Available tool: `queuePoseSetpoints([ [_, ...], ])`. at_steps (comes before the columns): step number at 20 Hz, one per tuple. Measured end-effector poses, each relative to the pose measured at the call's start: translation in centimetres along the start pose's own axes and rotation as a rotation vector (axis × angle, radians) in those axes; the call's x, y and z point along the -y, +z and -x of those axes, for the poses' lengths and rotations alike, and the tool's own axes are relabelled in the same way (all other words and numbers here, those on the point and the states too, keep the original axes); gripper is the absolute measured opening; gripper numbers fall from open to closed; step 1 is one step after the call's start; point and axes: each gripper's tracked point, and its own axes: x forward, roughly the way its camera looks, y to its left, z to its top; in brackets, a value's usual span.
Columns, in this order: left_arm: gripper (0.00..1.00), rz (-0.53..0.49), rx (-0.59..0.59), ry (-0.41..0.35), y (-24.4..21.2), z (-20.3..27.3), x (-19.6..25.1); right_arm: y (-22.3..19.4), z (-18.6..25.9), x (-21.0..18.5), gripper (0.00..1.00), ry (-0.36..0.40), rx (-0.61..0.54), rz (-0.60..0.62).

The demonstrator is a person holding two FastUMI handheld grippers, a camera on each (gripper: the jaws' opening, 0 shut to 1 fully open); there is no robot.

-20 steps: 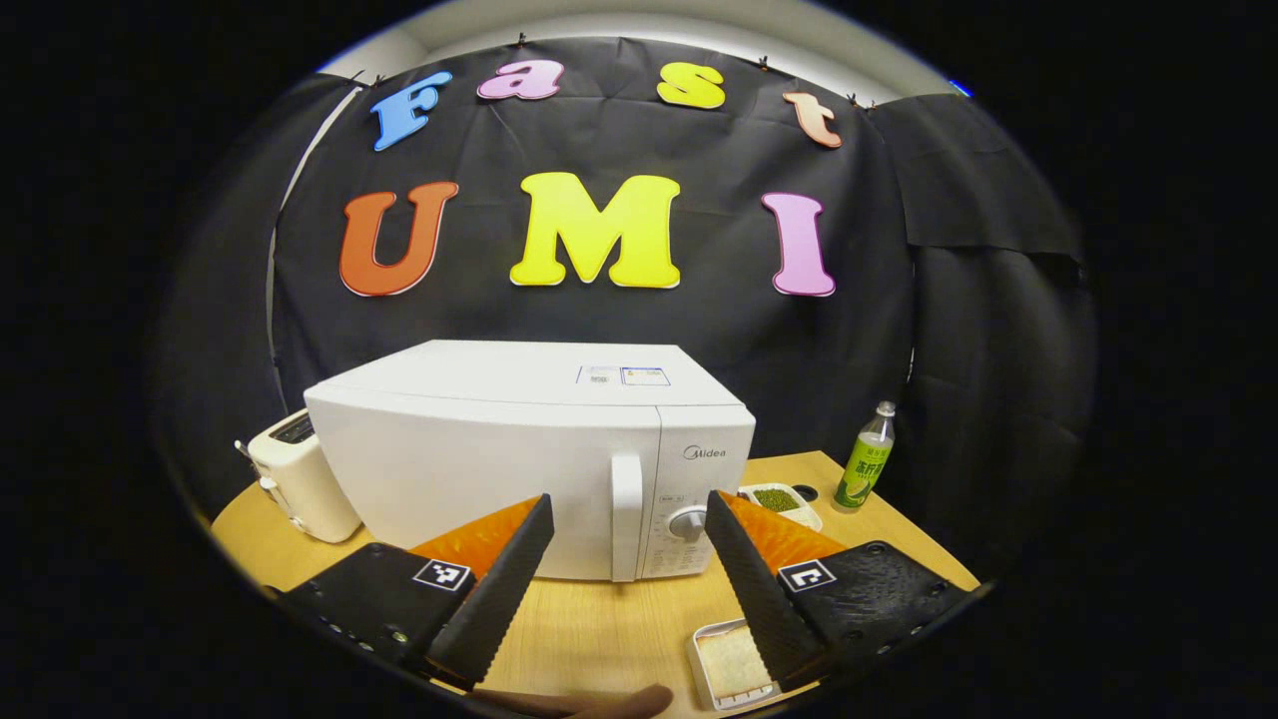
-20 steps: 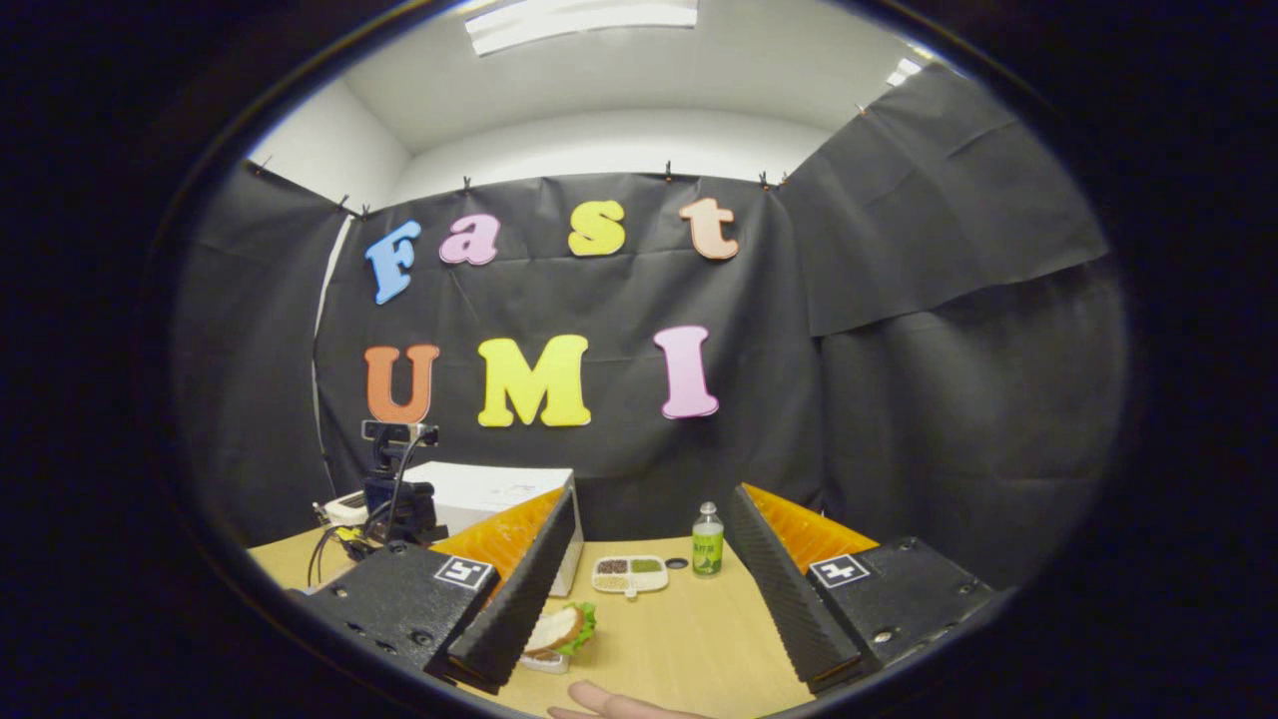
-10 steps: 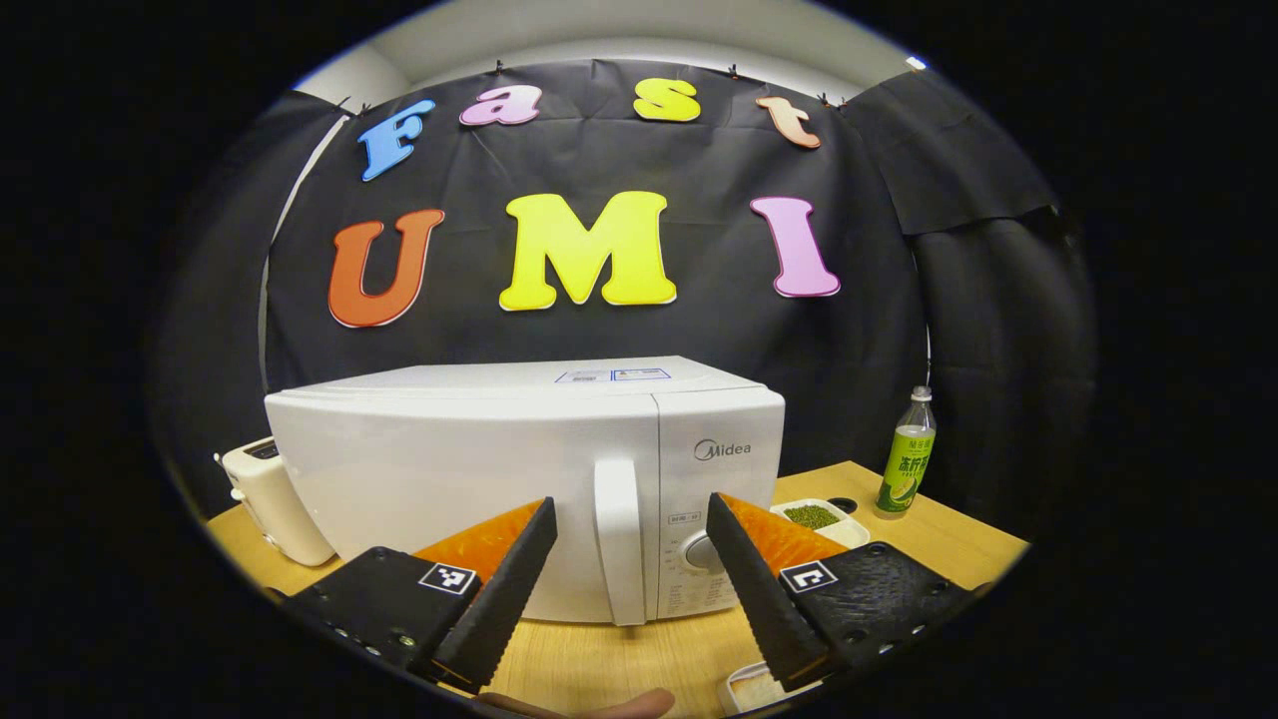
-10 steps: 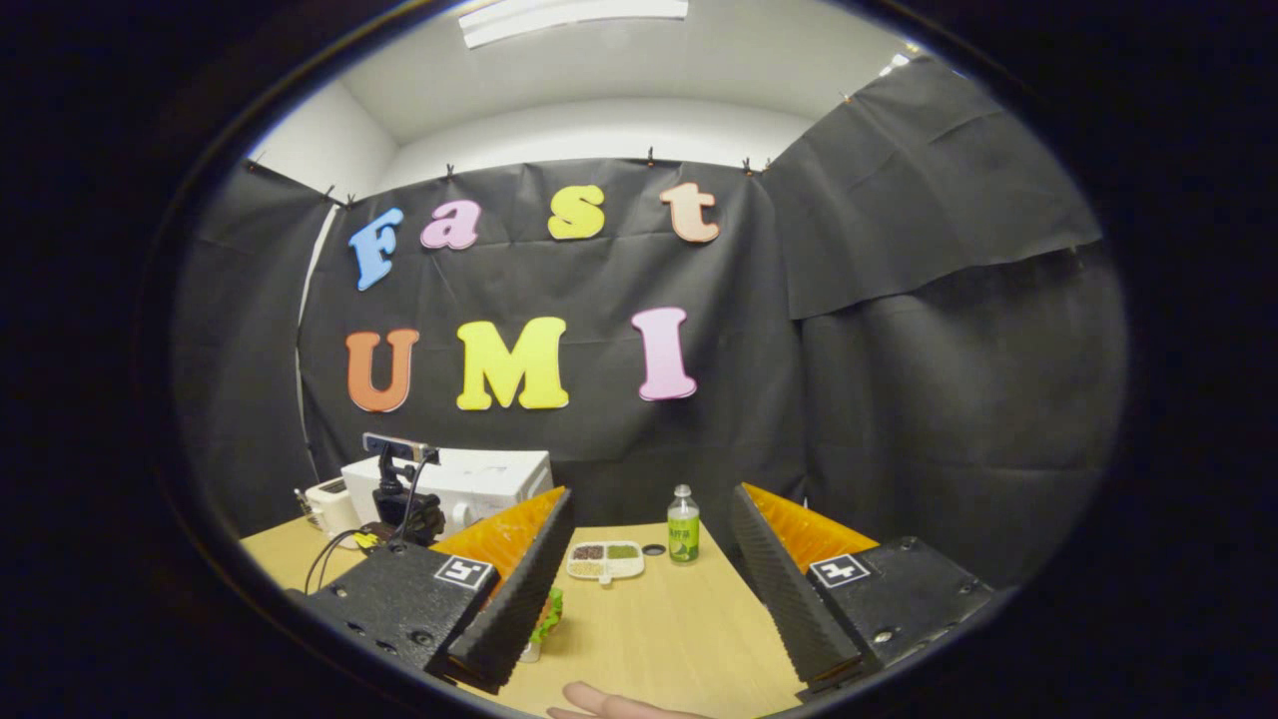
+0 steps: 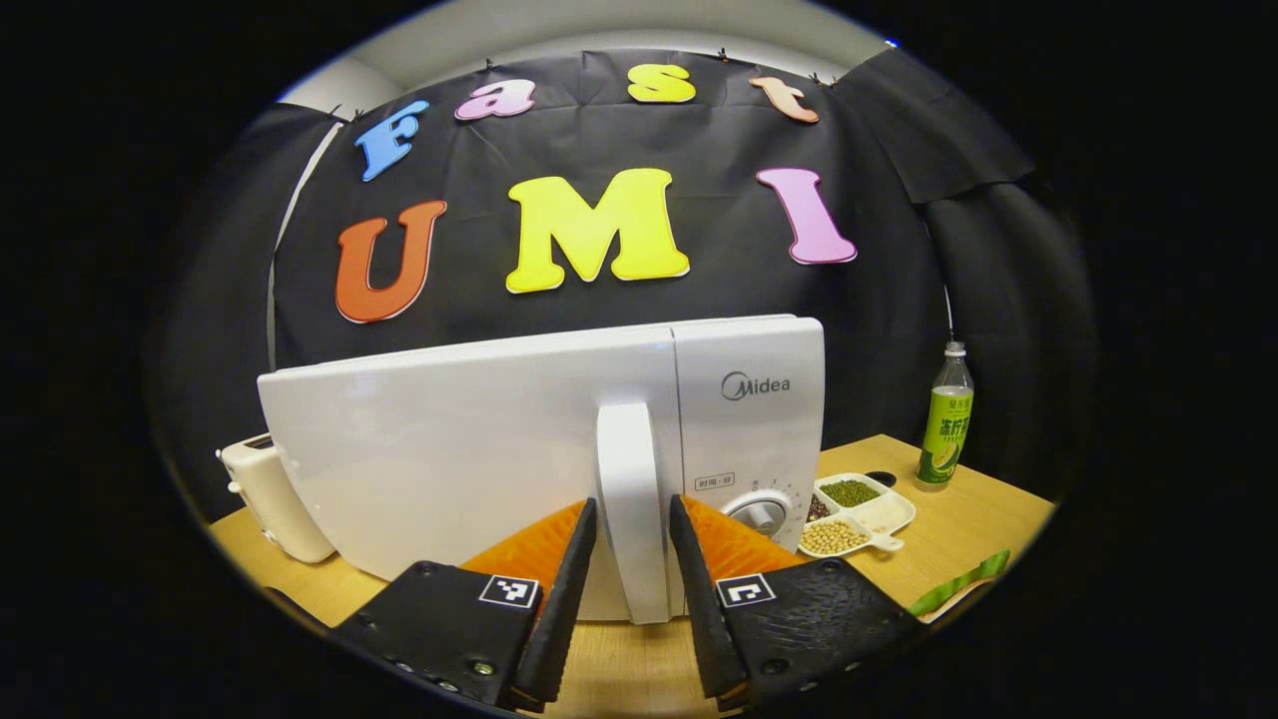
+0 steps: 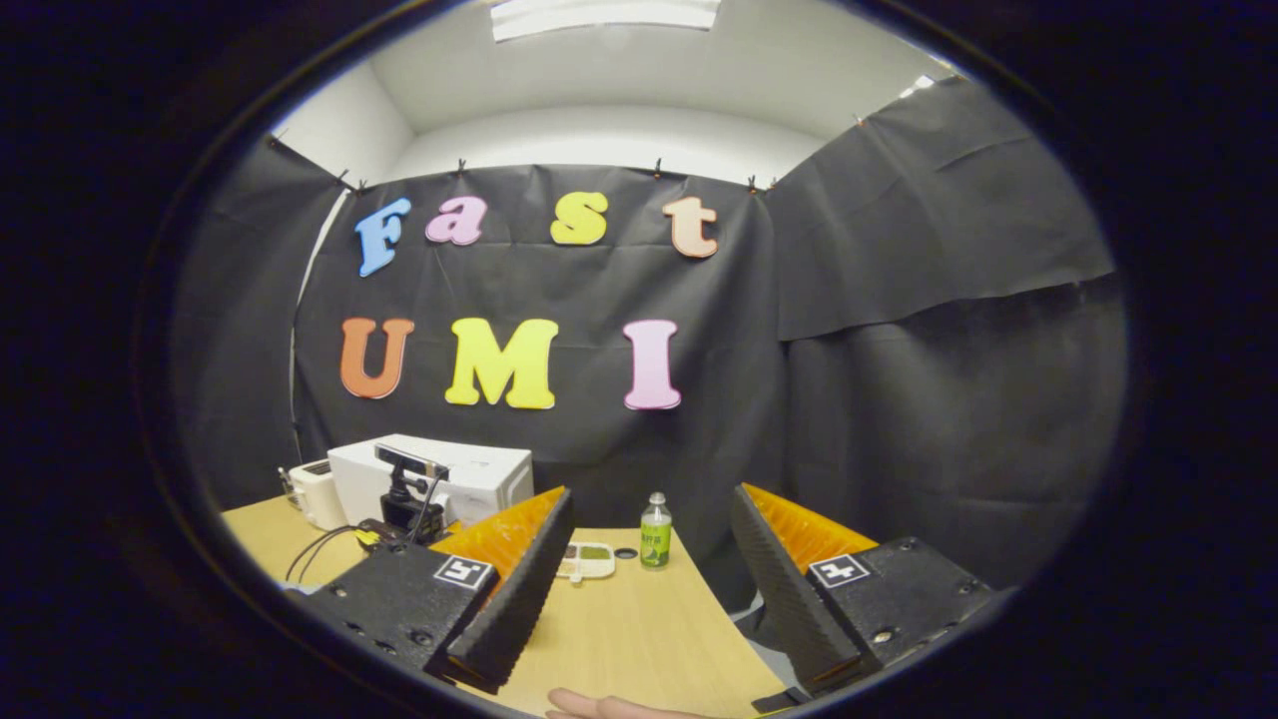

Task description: Open the microwave oven with the left hand, put the food in, and close the microwave oven.

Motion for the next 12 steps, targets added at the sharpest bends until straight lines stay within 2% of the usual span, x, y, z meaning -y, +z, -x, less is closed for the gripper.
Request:
queuePoseSetpoints([
  [2, 0.51, 0.069, 0.016, -0.013, 0.1, 0.0, 0.0, 0.1, 0.4, -0.4, 0.92, 0.018, -0.005, 0.004],
  [3, 0.51, 0.088, 0.024, -0.011, 0.2, -0.2, 0.0, -0.1, 0.5, -0.3, 1.00, 0.022, -0.010, 0.003],
  [4, 0.50, 0.091, 0.018, -0.014, 0.3, 0.0, 0.0, -0.2, 0.7, -0.2, 0.92, 0.020, -0.015, 0.002],
  [5, 0.51, 0.069, 0.024, -0.005, 0.4, 0.0, 0.0, -0.2, 0.8, -0.1, 1.00, 0.020, -0.015, 0.001],
  [6, 0.29, 0.055, 0.024, -0.021, 0.6, 0.3, 0.4, -0.1, 1.0, 0.1, 0.92, 0.016, -0.014, 0.003],
  [7, 0.26, 0.030, 0.023, -0.008, 0.5, -0.5, 0.5, -0.1, 1.0, 0.3, 1.00, 0.009, -0.012, 0.004],
  [8, 0.23, 0.016, 0.021, -0.004, 0.6, 0.1, 0.3, -0.1, 1.1, 0.5, 0.92, 0.004, -0.010, 0.003],
  [9, 0.11, 0.024, 0.007, -0.010, 0.4, 0.2, 0.2, -0.1, 1.2, 0.6, 0.92, 0.001, -0.007, 0.001],
  [10, 0.17, 0.056, 0.002, -0.014, 0.2, 0.1, 0.1, -0.1, 1.3, 0.7, 0.92, -0.002, -0.007, 0.002],
  [11, 0.09, 0.076, -0.009, -0.031, 0.3, 0.2, 0.2, -0.2, 1.4, 0.8, 1.00, -0.005, -0.006, 0.004],
  [12, 0.09, 0.088, -0.021, -0.043, 0.1, 0.4, 0.3, -0.2, 1.5, 0.8, 1.00, -0.004, -0.006, 0.005],
])
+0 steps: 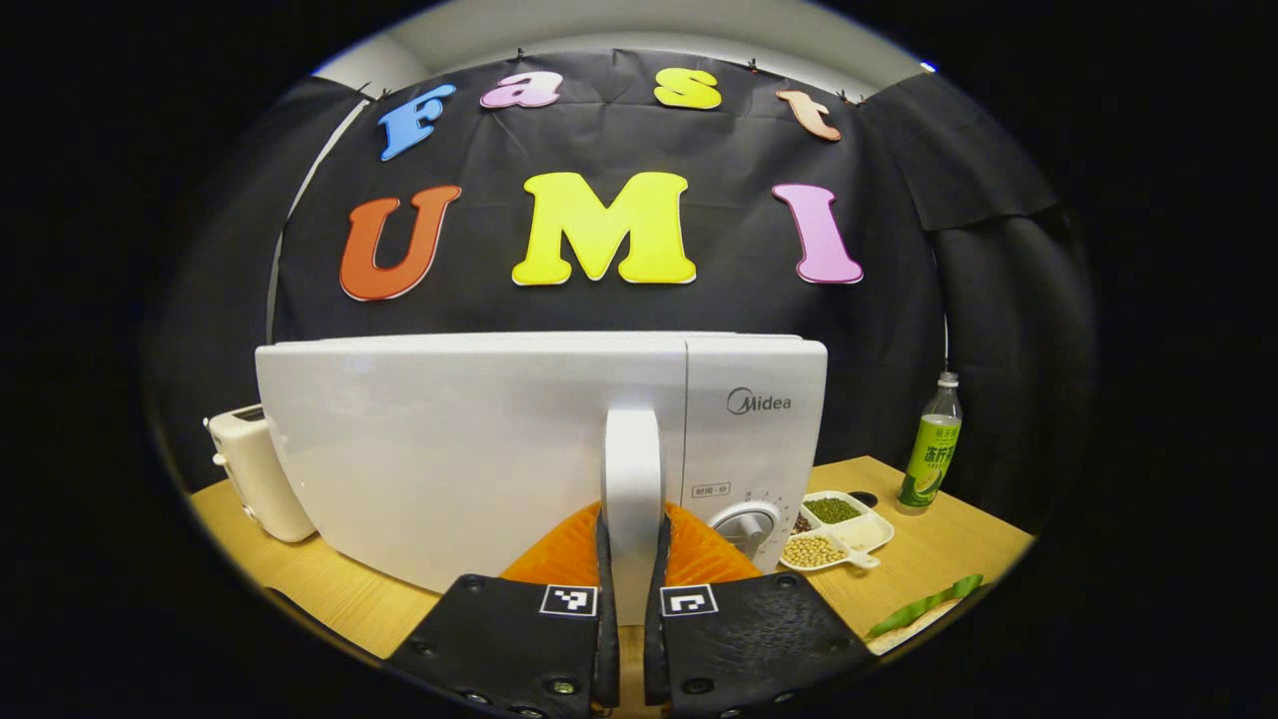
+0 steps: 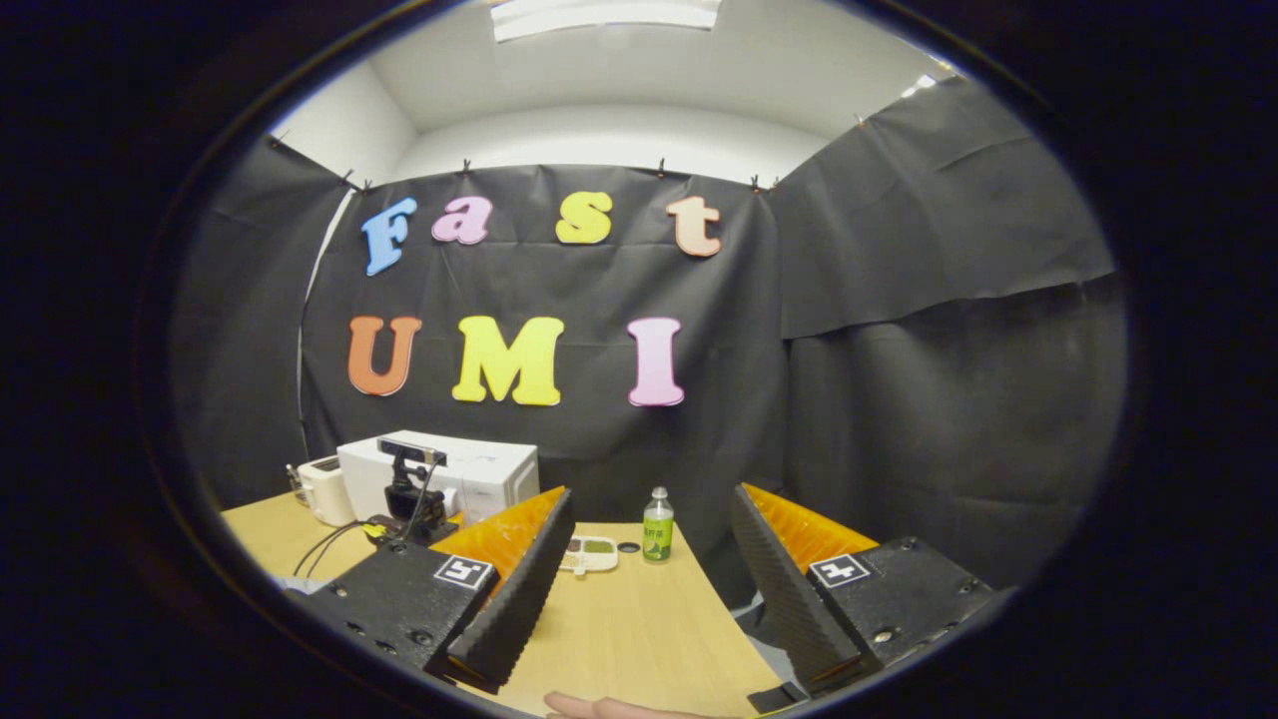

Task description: Open the microwave oven with the left hand, put the food in, and close the microwave oven.

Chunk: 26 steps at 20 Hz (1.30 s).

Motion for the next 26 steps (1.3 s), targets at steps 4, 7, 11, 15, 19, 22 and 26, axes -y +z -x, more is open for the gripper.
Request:
queuePoseSetpoints([
  [4, 0.08, -0.002, 0.037, -0.038, 0.0, 2.7, 0.0, 0.0, 0.1, -0.1, 0.92, 0.001, 0.006, -0.004],
  [7, 0.09, 0.011, 0.034, -0.084, -0.3, 4.8, -0.4, -0.5, 0.2, -0.2, 0.92, -0.003, -0.005, -0.015],
  [11, 0.08, -0.004, 0.040, -0.131, -0.8, 7.5, -1.2, -0.9, 0.3, -0.5, 1.00, -0.007, -0.020, -0.038],
  [15, 0.08, -0.030, 0.055, -0.146, -0.9, 10.7, -2.5, -0.2, 0.8, -1.3, 0.92, -0.013, -0.014, -0.036],
  [19, 0.08, -0.023, 0.053, -0.160, -1.5, 14.1, -4.4, -0.8, 1.0, -3.4, 0.92, 0.016, -0.018, -0.025],
  [22, 0.08, -0.029, 0.042, -0.169, -1.8, 17.1, -6.7, -1.5, 0.9, -5.4, 0.92, 0.044, -0.039, -0.026],
  [26, 0.08, -0.019, 0.045, -0.158, -2.2, 21.0, -10.7, -1.8, 0.8, -8.9, 0.92, 0.111, -0.053, -0.031],
])
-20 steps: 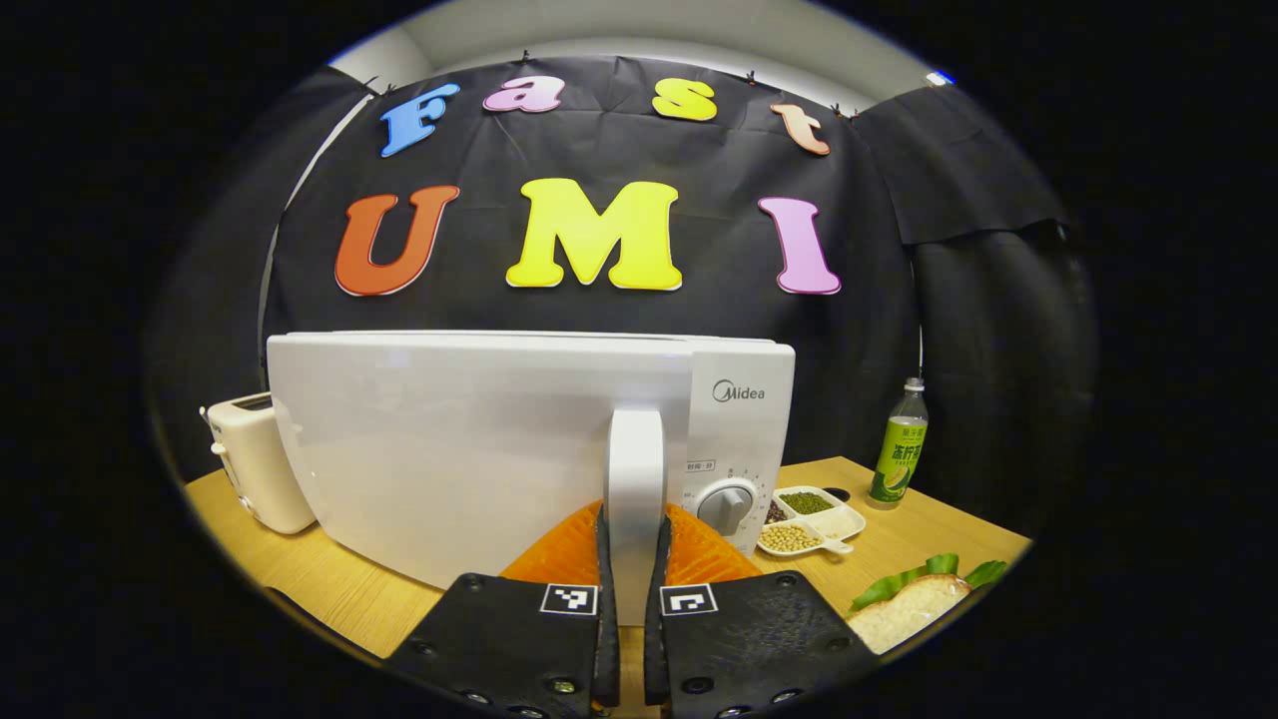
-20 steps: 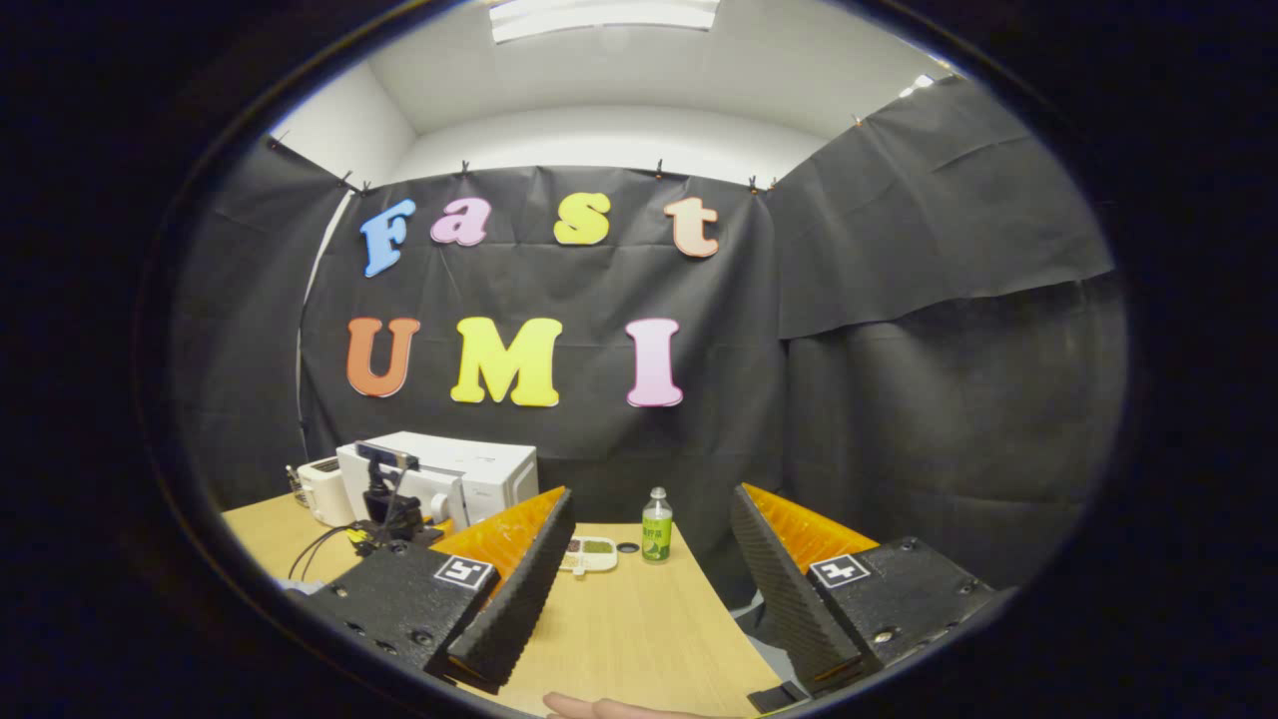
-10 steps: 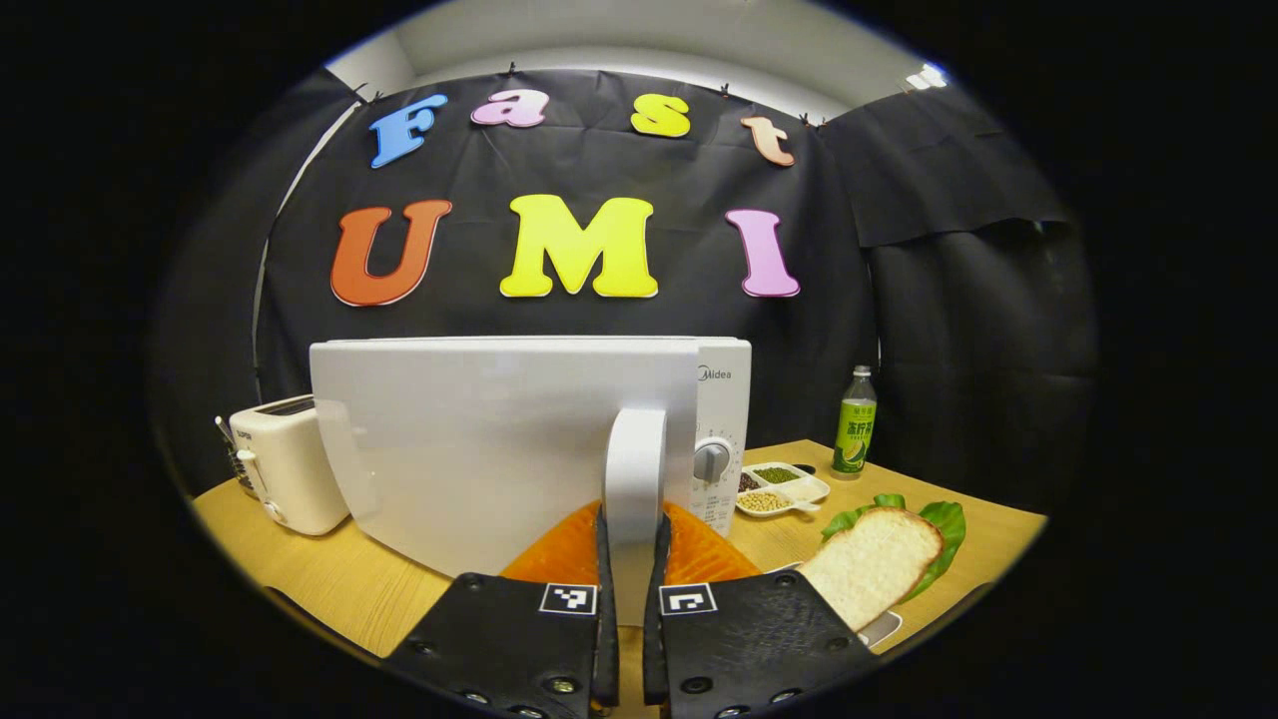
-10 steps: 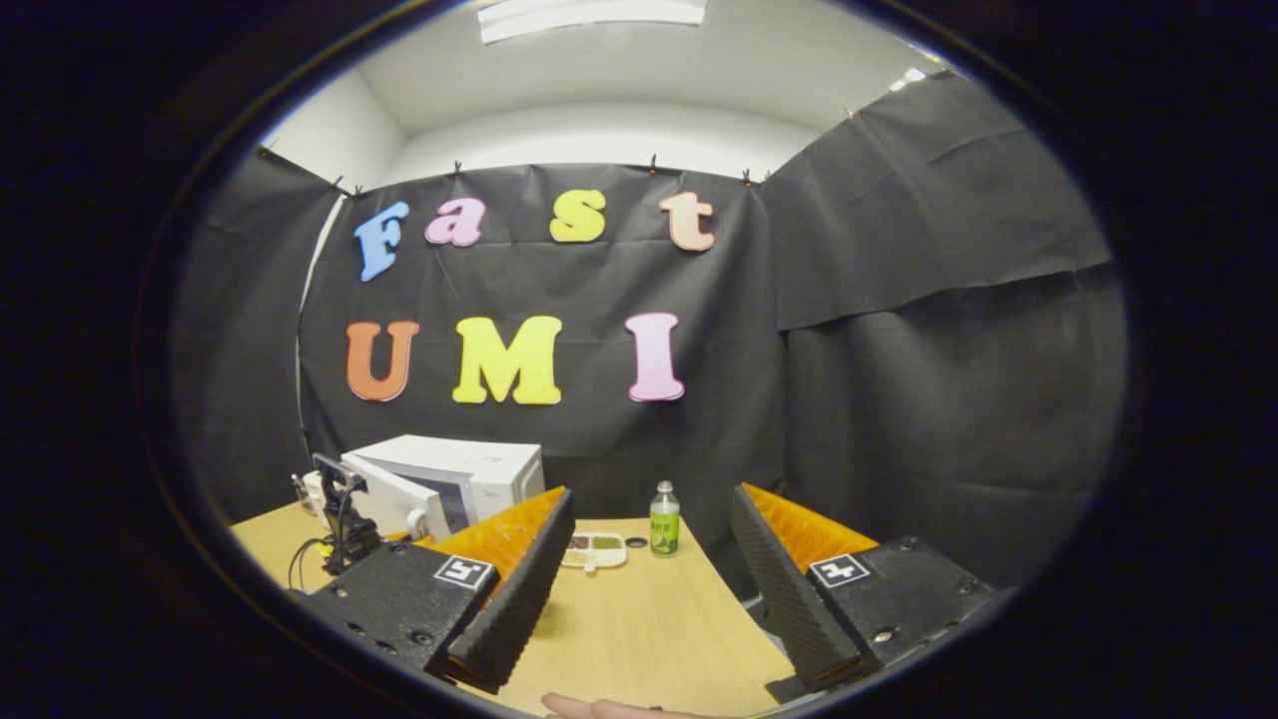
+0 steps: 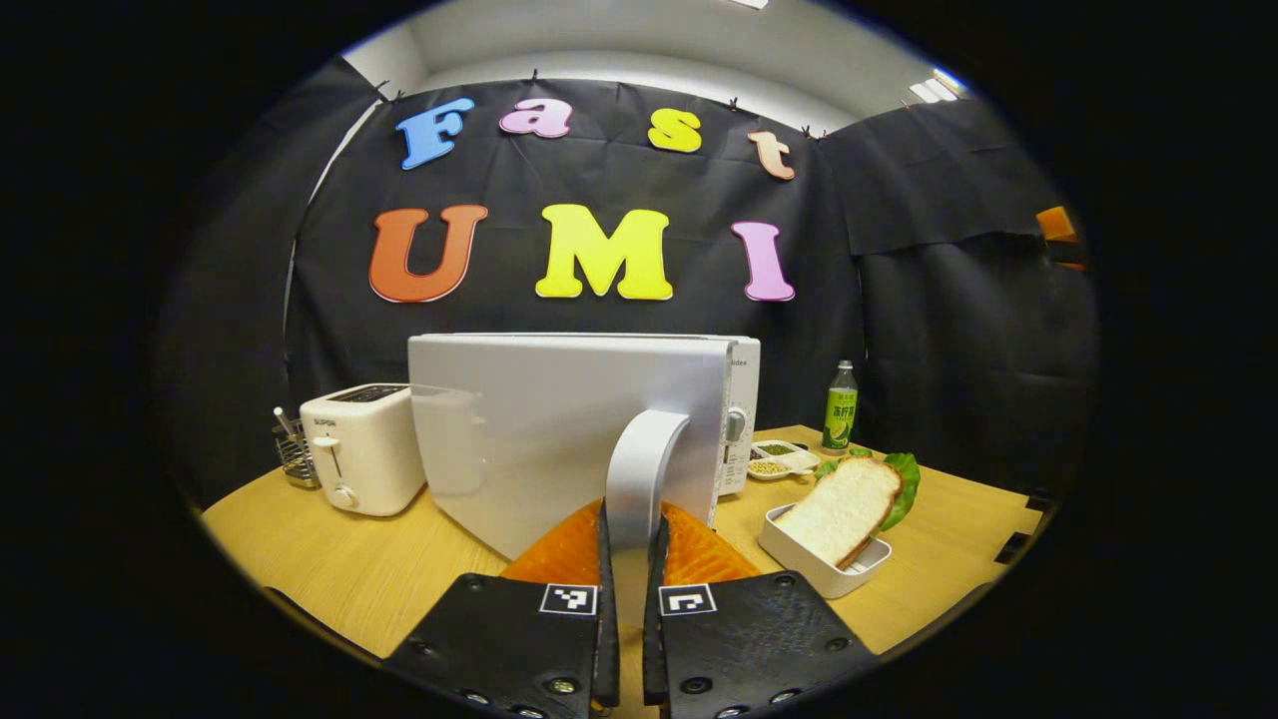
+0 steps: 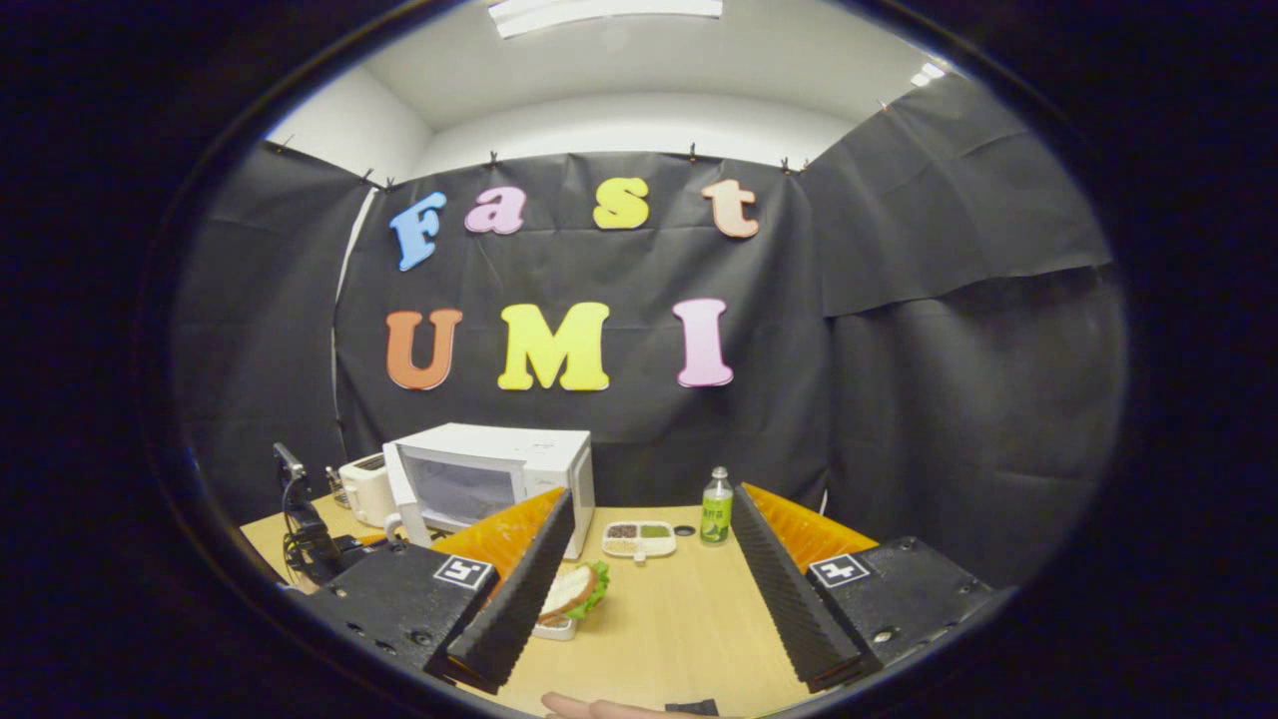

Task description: Open the microwave oven with the left hand, put the food in, and close the microwave oven.

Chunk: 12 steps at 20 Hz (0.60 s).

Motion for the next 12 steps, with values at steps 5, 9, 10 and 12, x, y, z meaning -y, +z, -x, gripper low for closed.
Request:
queuePoseSetpoints([
  [5, 0.08, -0.014, -0.006, 0.024, -0.5, 4.4, -5.1, -0.3, -0.3, -4.2, 0.92, 0.057, 0.000, 0.021],
  [9, 0.08, -0.011, -0.016, 0.086, -0.8, 7.6, -10.2, -0.6, -0.7, -7.0, 1.00, 0.089, -0.017, 0.007],
  [10, 0.08, -0.014, -0.015, 0.106, -0.8, 8.3, -11.6, -0.6, -0.9, -7.9, 0.92, 0.104, -0.020, -0.007],
  [12, 0.08, -0.027, -0.020, 0.140, -1.0, 9.3, -14.3, -1.0, -1.5, -9.4, 0.92, 0.128, -0.031, -0.022],
])
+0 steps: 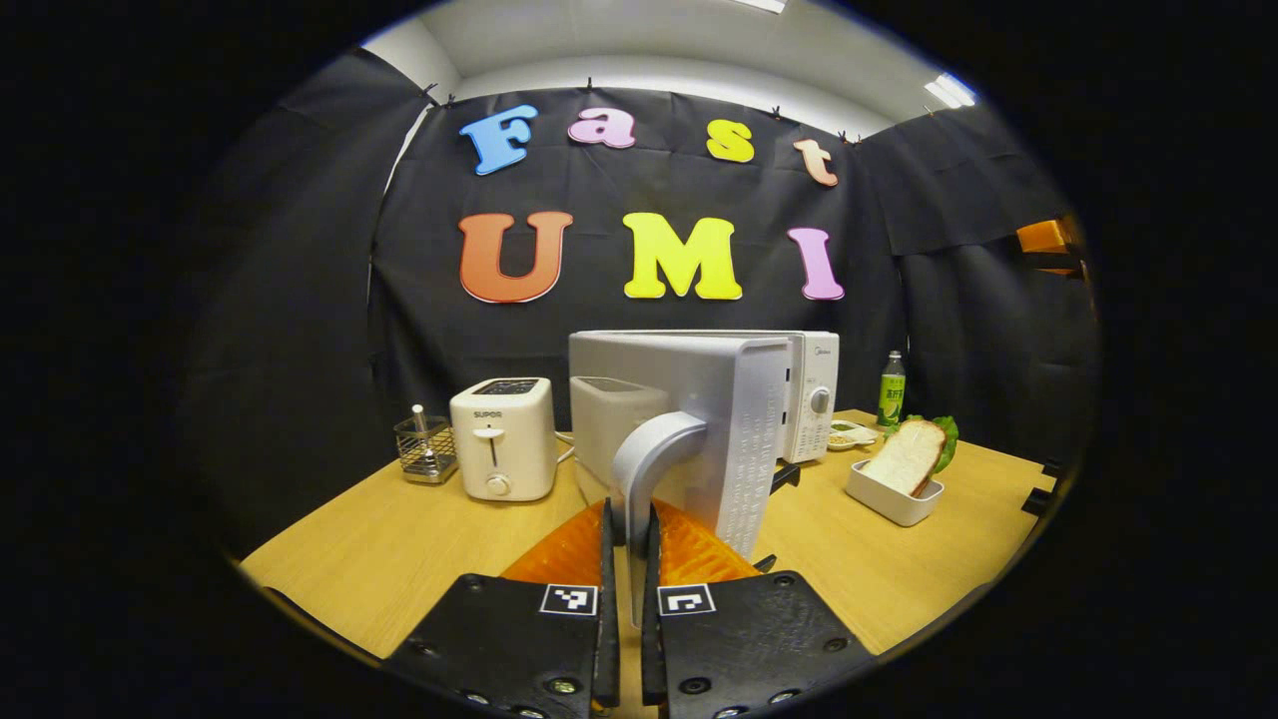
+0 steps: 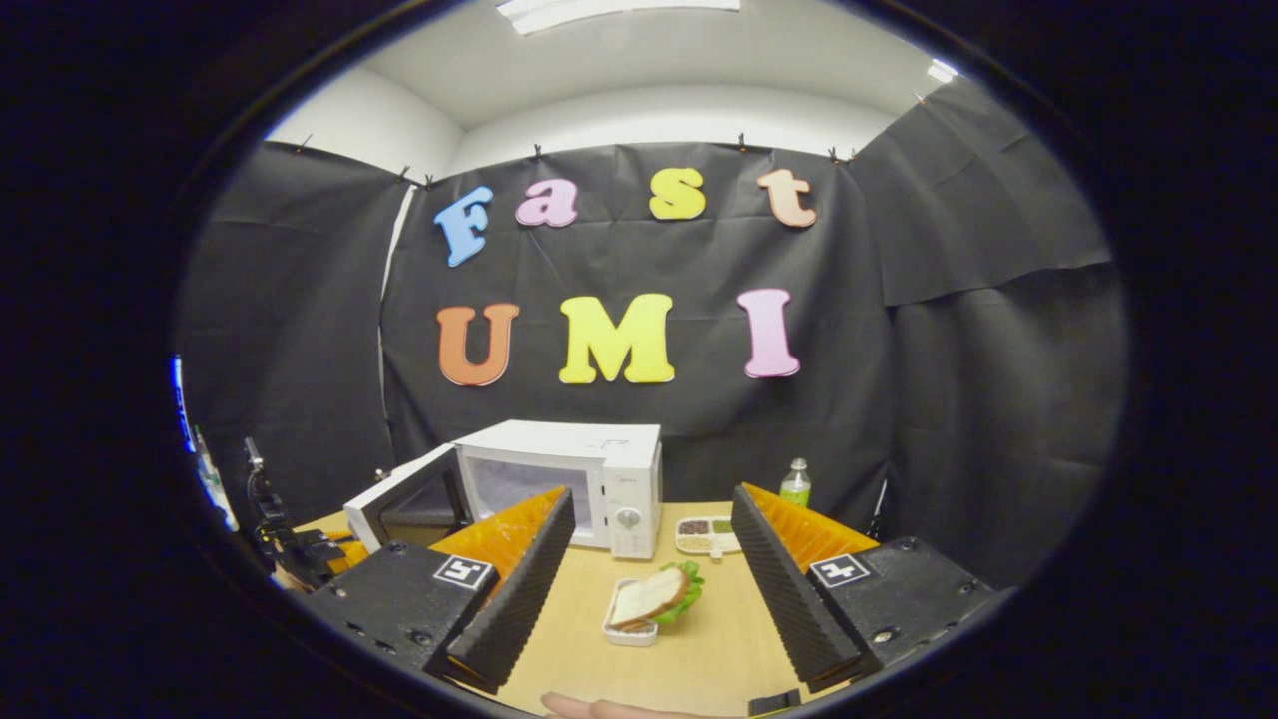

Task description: Open the microwave oven with the left hand, put the food in, and close the microwave oven.

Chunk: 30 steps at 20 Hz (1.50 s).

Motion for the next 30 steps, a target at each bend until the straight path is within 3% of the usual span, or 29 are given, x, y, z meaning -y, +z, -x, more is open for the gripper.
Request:
queuePoseSetpoints([
  [1, 0.08, -0.005, -0.003, 0.011, -0.1, 0.3, -1.1, -0.2, -0.4, -0.4, 1.00, 0.006, -0.004, -0.003],
  [3, 0.08, 0.000, -0.003, 0.018, -0.3, 0.5, -3.2, -1.0, -1.1, -1.1, 1.00, 0.010, -0.019, 0.001],
  [4, 0.07, 0.014, -0.004, 0.002, -0.3, 0.9, -3.8, -1.4, -1.5, -1.4, 0.92, 0.012, -0.028, 0.002],
  [7, 0.07, 0.036, 0.007, 0.014, -0.2, 2.1, -6.7, -2.5, -2.6, -1.9, 1.00, 0.011, -0.059, 0.001],
  [9, 0.07, 0.033, 0.003, 0.061, -0.3, 3.2, -8.7, -2.9, -3.4, -1.8, 1.00, 0.009, -0.075, 0.006],
  [10, 0.07, 0.030, -0.003, 0.100, -0.1, 3.8, -9.9, -3.0, -3.9, -1.7, 0.92, 0.008, -0.083, 0.011],
  [11, 0.07, 0.034, -0.004, 0.142, 0.3, 4.7, -10.7, -3.2, -4.4, -1.4, 0.92, 0.004, -0.091, 0.018],
  [12, 0.40, 0.034, 0.003, 0.204, 0.9, 5.5, -12.2, -3.3, -5.0, -0.9, 0.92, -0.003, -0.097, 0.025],
  [13, 0.74, 0.048, -0.002, 0.230, 1.3, 5.7, -12.4, -3.3, -5.5, -0.4, 1.00, -0.010, -0.101, 0.030],
  [14, 0.64, 0.062, -0.006, 0.252, 1.5, 6.3, -12.3, -3.4, -6.0, 0.2, 0.92, -0.016, -0.107, 0.034],
  [15, 0.66, 0.070, -0.018, 0.263, 1.8, 6.9, -12.0, -3.7, -6.5, 0.7, 0.92, -0.021, -0.116, 0.036],
  [16, 0.90, 0.069, -0.016, 0.268, 2.2, 7.7, -11.6, -3.9, -7.0, 1.2, 0.92, -0.023, -0.126, 0.036],
  [17, 0.79, 0.066, -0.023, 0.283, 2.6, 8.2, -11.5, -4.2, -7.6, 1.8, 0.92, -0.022, -0.142, 0.038],
  [19, 0.96, 0.041, -0.011, 0.333, 3.7, 9.0, -11.4, -4.7, -8.7, 3.0, 0.92, -0.019, -0.178, 0.043],
  [20, 0.84, 0.035, 0.003, 0.359, 4.5, 9.3, -11.4, -5.0, -9.2, 3.6, 0.92, -0.017, -0.198, 0.045],
  [21, 0.84, 0.045, 0.021, 0.362, 5.5, 9.7, -10.8, -5.4, -9.7, 4.3, 0.92, -0.015, -0.223, 0.044],
  [22, 0.84, 0.072, 0.035, 0.356, 6.3, 9.8, -9.8, -5.8, -10.2, 4.8, 1.00, -0.001, -0.254, 0.035],
  [23, 0.95, 0.102, 0.059, 0.340, 7.5, 9.9, -8.8, -6.5, -10.6, 5.2, 0.92, 0.017, -0.289, 0.023],
  [24, 0.95, 0.131, 0.074, 0.320, 8.4, 10.0, -7.6, -7.0, -11.1, 5.5, 1.00, 0.042, -0.324, 0.010],
  [26, 0.95, 0.160, 0.096, 0.287, 10.1, 9.8, -5.8, -8.2, -12.2, 6.2, 1.00, 0.090, -0.398, -0.017],
  [27, 0.95, 0.163, 0.108, 0.283, 11.0, 9.7, -5.2, -9.1, -12.6, 6.4, 0.93, 0.119, -0.444, -0.029],
  [28, 0.95, 0.162, 0.115, 0.274, 11.9, 9.6, -4.5, -10.1, -13.0, 6.5, 1.00, 0.150, -0.498, -0.044],
  [29, 0.95, 0.156, 0.122, 0.261, 12.8, 9.5, -3.5, -11.3, -13.6, 6.8, 0.92, 0.178, -0.554, -0.060],
  [30, 0.95, 0.146, 0.129, 0.250, 13.6, 9.2, -2.6, -12.4, -14.1, 7.1, 1.00, 0.208, -0.611, -0.076],
])
